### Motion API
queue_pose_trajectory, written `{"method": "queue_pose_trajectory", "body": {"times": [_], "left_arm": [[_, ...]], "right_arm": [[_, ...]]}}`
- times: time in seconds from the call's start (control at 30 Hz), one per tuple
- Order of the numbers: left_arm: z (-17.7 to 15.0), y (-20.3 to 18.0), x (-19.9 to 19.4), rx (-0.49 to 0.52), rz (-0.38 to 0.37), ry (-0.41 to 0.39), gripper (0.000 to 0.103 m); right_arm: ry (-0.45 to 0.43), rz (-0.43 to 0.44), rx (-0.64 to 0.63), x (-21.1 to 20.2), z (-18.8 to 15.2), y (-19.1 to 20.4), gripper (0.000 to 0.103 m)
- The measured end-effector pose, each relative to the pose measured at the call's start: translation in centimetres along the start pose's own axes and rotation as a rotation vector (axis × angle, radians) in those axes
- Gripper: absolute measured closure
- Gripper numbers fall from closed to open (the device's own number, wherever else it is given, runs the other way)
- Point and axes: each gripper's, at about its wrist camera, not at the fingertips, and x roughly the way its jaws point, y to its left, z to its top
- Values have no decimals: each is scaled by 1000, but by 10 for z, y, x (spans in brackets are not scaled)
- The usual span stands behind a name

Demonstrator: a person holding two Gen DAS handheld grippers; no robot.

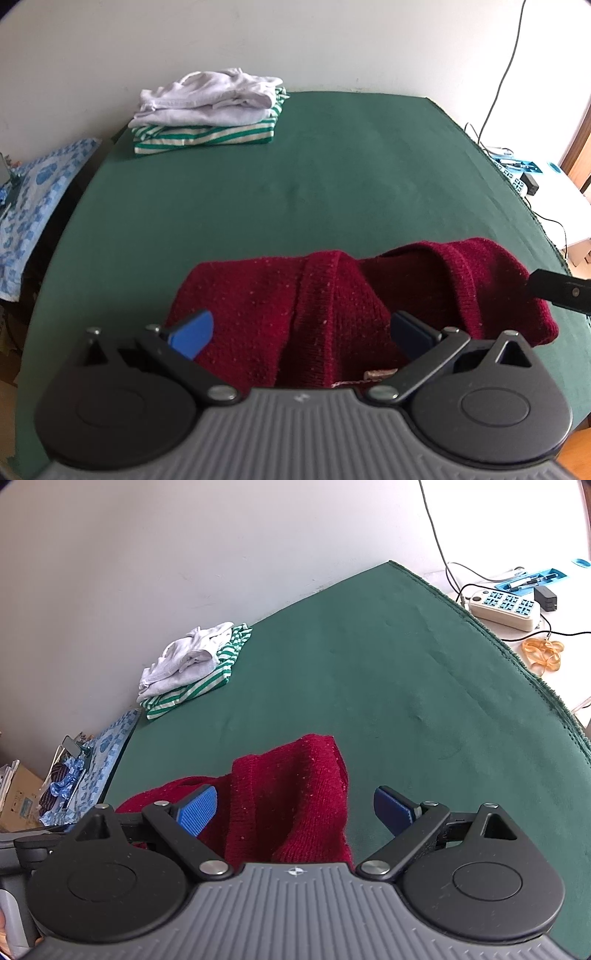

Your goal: Fold clothes

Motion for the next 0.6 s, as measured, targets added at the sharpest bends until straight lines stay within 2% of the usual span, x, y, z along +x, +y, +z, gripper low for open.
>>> {"method": "queue_pose_trajectory", "body": {"times": [0.27, 0.6], "left_arm": [[-10, -1, 14, 25, 7, 8, 1], [-6, -3, 13, -4, 28, 20, 1]], "right_arm": [[1, -48, -72, 3, -1, 5, 9], [19, -109, -124, 9, -1, 18, 8]]}}
